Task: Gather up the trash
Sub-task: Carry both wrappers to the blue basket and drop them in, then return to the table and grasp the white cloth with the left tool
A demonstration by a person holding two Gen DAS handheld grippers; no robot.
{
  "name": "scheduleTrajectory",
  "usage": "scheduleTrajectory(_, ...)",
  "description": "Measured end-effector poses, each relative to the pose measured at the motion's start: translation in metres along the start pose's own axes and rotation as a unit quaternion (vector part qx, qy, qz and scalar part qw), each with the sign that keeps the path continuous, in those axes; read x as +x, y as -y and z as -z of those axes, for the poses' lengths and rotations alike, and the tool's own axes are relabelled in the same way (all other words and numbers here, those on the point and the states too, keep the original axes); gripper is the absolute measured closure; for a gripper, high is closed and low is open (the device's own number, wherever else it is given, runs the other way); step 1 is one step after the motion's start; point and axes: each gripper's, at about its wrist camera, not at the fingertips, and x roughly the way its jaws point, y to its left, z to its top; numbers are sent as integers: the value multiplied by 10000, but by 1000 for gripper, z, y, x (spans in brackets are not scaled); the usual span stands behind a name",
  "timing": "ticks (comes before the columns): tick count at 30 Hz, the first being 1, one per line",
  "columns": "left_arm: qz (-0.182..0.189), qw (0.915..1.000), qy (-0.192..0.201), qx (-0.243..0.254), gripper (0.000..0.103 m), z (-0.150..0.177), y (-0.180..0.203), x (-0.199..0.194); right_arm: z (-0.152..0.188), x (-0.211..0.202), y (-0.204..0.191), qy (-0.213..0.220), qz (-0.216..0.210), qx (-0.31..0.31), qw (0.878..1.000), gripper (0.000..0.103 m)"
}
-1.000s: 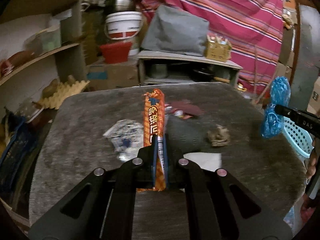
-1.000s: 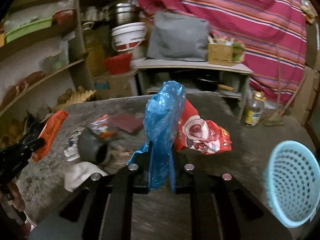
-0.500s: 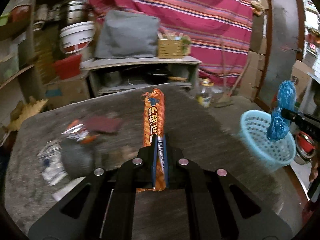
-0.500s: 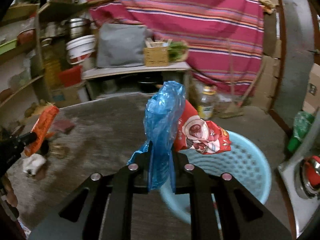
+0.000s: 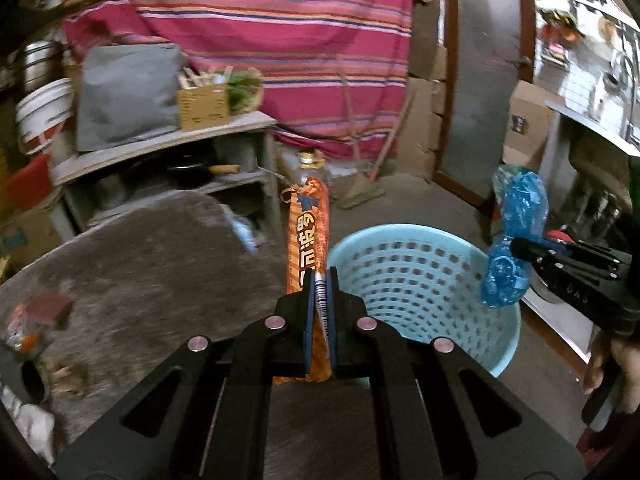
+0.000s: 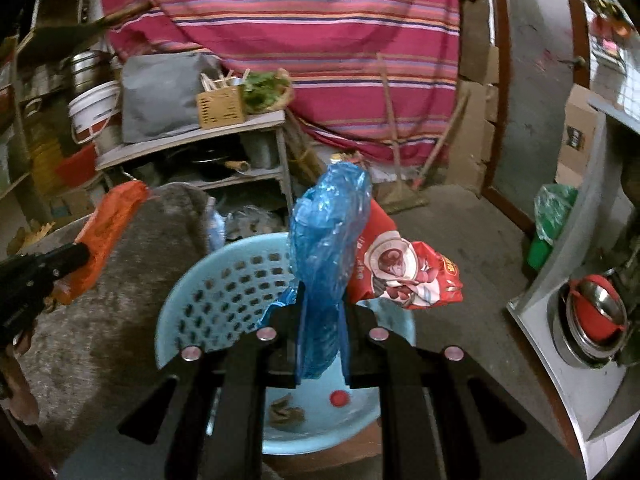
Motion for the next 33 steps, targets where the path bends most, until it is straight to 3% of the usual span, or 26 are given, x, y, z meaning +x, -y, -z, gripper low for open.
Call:
scheduleTrajectory(7, 385, 9989, -279, 40, 97, -12, 28, 43, -1, 13, 10, -68, 9, 77, 9999, 89)
scheduleTrajectory(12, 200, 9993, -280, 114, 45, -11, 26, 47, 3, 17, 5, -114, 9, 66, 9999, 89)
scheduleTrajectory(16, 111, 9998, -161, -39, 32, -10, 10, 32, 5, 21, 1, -151, 31, 34, 9999, 89)
scheduleTrajectory(18, -13, 9999, -49, -125, 20, -7, -3, 19, 5, 24, -3, -181, 38, 10, 9998, 89)
scheduleTrajectory(23, -384, 9989, 112, -260, 14, 3, -36, -10, 6, 36, -18, -272, 71, -65, 9996, 88)
scheduleTrajectory(25, -522, 9979, 126, -376, 13, 9, -54, -24, 7, 39, -24, -261, 163, -73, 9995, 67)
scheduleTrajectory(26, -568, 9975, 122, -406, 12, 11, -62, -29, 7, 39, -26, -220, 254, -63, 9994, 28)
scheduleTrajectory(27, -622, 9970, 123, -435, 12, 14, -69, -35, 8, 38, -29, -131, 367, -62, 9992, 15)
scheduleTrajectory(33, -1093, 9910, 243, -735, 8, 32, -131, -80, 10, 29, -56, -56, 493, -231, 9985, 15)
